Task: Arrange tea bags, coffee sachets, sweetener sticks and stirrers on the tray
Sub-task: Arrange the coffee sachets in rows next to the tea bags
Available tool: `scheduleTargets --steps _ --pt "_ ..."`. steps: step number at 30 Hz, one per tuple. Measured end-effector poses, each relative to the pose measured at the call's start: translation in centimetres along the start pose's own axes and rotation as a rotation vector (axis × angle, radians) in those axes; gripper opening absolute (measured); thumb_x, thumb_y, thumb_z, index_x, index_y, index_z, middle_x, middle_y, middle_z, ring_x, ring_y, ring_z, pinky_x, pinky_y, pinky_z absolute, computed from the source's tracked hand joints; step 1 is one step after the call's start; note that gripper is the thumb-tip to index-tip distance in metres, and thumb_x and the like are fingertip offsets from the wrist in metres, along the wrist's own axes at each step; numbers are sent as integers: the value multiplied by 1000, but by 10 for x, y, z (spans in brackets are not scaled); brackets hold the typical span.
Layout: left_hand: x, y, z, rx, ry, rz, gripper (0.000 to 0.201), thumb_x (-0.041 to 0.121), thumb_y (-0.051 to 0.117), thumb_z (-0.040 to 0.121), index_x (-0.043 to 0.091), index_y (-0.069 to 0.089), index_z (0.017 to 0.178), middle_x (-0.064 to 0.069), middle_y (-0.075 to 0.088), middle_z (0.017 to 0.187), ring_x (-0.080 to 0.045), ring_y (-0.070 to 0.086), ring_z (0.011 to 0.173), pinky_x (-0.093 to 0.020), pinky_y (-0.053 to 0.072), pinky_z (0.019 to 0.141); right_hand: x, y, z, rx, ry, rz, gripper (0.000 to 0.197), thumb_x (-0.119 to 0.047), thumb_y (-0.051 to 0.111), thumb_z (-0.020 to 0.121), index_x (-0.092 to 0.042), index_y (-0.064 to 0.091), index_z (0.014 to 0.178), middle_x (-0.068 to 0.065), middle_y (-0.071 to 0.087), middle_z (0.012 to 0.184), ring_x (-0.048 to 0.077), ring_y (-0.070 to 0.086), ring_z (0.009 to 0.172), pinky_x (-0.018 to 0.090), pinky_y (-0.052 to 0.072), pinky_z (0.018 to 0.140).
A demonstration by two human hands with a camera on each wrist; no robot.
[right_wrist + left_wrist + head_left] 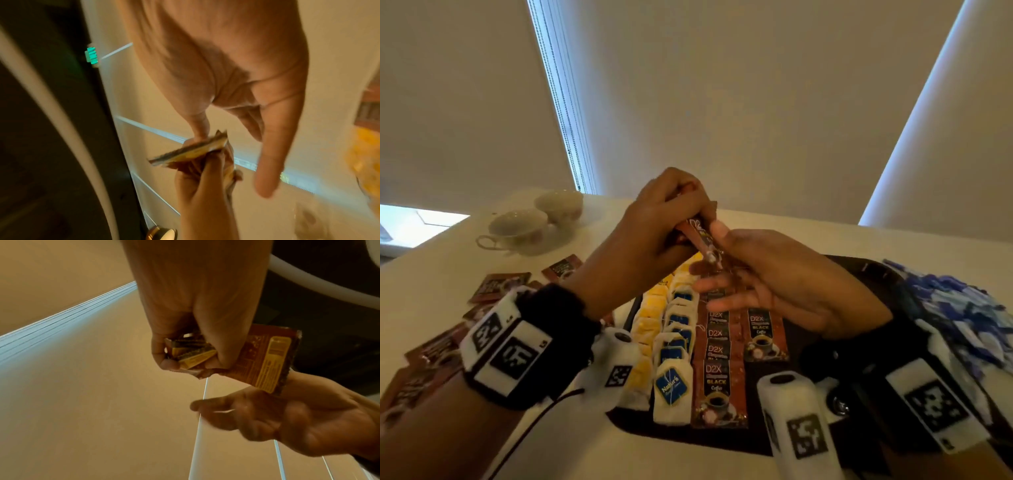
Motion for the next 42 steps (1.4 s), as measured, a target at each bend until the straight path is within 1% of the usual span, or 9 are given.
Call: scheduleTargets --steps 4,9,13,17,21,24,31,37,42 --pt "-6 15 8 4 28 -85 19 33 55 81 22 58 96 1 48 109 -19 50 103 -30 48 85 -3 -20 -3 36 -43 192 40 -16 62 73 5 62 106 13 71 87 15 69 71 23 58 59" --pt "-23 6 18 101 9 -192 20 20 52 76 19 53 95 15 45 104 8 49 100 -8 42 83 -4 -40 -5 211 -101 -62 32 -22 67 68 -6 67 97 11 73 93 20 70 81 30 59 71" --pt "-31 -12 22 123 -43 -222 25 17 47 76 17 51 101 13 50 103 5 53 96 -9 43 80 -8 -45 -10 302 -136 -149 11 -19 67 80 -12 66 89 6 74 85 14 70 70 21 56 59" --pt "-40 -30 19 137 -74 -215 29 2 51 80 16 50 105 15 53 102 12 56 95 -4 43 80 -11 -57 -11 387 -162 -240 11 -17 70 79 -11 65 86 7 71 85 13 67 73 29 54 70" --pt "-46 -45 17 143 -67 -176 34 11 50 82 38 46 101 -1 59 104 2 59 96 -8 45 83 -8 -75 -22 492 -168 -315 8 -19 73 75 -15 67 77 2 71 78 12 66 74 24 51 66" --pt "-49 -48 15 156 -54 -180 33 10 51 84 38 47 103 -11 60 110 -3 58 95 -11 48 81 12 -86 -30 486 -25 -406 7 -18 74 72 -15 68 73 -1 70 70 12 64 72 20 48 60" --pt "-45 -47 16 130 -58 -202 28 15 51 84 33 48 105 15 53 103 3 56 92 -6 46 79 66 -108 -37 296 525 -755 10 -22 67 82 -14 70 84 6 70 90 15 63 82 22 48 64" --pt "-47 -49 15 126 -44 -184 26 19 50 86 35 47 106 5 55 105 3 56 88 -5 46 79 78 -106 -22 292 618 -720 5 -13 68 81 -10 65 84 4 66 81 12 62 75 22 49 59" --pt "-46 -49 14 123 -37 -179 25 18 50 87 34 47 107 17 52 103 6 56 87 -6 45 79 81 -99 -10 279 607 -784 24 -12 70 79 -8 63 101 3 66 86 11 62 72 22 48 56"
Point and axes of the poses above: each hand's wrist, its own z-axis towards the middle knuckle, its own y-axis out of the palm, x = y × z, the point moved 6 cm from there along z, towards the middle knuckle
